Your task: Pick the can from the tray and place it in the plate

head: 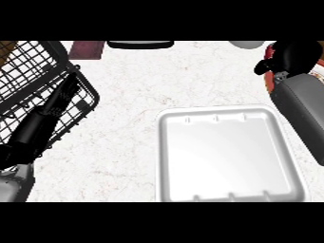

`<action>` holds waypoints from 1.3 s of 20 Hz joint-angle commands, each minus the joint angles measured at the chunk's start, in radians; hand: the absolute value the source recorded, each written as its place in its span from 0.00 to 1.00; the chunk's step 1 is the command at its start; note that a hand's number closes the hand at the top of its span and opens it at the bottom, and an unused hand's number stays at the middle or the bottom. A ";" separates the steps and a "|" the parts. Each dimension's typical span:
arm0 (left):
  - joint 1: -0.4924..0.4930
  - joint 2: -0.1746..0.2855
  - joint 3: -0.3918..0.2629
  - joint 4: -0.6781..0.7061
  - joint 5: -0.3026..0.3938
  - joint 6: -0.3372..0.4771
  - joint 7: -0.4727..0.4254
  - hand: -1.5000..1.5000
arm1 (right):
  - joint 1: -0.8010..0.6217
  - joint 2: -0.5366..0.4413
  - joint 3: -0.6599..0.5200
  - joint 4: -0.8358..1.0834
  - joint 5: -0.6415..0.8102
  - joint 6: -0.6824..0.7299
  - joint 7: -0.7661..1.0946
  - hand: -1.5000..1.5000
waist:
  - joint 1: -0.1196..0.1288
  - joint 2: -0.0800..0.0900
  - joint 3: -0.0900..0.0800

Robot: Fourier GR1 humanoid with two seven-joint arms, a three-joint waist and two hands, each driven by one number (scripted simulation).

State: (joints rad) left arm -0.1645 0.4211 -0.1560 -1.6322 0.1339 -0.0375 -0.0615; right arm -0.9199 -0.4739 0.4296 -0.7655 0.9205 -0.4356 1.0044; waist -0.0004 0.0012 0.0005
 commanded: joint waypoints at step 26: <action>-0.060 -0.066 0.034 0.009 -0.050 -0.048 0.051 0.50 | 0.149 -0.071 -0.501 0.479 -0.300 -0.384 -0.755 0.00 | 0.031 0.012 0.003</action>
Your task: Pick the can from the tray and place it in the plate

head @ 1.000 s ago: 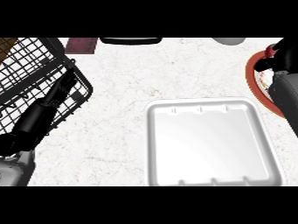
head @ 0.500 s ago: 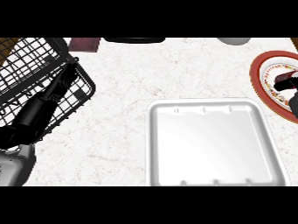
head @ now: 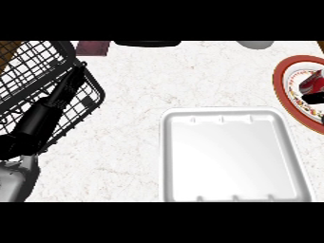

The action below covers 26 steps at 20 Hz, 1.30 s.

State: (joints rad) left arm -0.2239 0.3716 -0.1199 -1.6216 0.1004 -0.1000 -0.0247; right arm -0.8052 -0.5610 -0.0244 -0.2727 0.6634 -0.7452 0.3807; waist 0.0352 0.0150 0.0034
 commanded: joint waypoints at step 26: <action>0.097 -0.008 0.076 -0.044 -0.031 -0.042 -0.011 0.50 | 0.615 0.041 -0.457 -0.904 -0.724 0.420 -0.511 0.00 | -0.055 -0.021 -0.005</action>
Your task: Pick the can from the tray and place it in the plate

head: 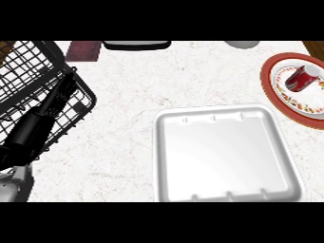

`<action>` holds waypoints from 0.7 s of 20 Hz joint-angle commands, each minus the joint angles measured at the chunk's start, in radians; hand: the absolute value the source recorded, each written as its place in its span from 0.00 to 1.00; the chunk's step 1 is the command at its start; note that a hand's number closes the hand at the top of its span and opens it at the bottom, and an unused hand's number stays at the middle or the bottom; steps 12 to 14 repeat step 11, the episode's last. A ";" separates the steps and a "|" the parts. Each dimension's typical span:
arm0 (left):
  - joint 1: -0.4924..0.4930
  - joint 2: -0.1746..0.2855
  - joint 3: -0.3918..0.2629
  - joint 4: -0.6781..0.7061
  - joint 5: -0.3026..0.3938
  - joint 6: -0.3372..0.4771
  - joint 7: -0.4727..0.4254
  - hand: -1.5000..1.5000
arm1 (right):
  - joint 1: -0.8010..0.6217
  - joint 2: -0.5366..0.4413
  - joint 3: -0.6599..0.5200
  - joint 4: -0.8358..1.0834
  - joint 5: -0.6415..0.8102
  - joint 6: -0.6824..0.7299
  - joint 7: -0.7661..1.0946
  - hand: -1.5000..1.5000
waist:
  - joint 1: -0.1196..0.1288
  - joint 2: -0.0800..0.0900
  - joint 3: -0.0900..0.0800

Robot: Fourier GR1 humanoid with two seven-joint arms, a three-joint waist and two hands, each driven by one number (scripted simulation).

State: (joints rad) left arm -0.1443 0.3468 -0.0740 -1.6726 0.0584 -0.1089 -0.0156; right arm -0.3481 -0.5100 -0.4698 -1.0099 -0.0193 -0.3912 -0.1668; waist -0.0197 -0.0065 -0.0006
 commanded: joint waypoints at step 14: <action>-0.053 -0.063 0.035 0.025 -0.038 -0.052 0.033 0.50 | 0.426 0.034 -0.070 -0.491 -0.108 0.185 0.094 0.00 | 0.011 0.005 0.000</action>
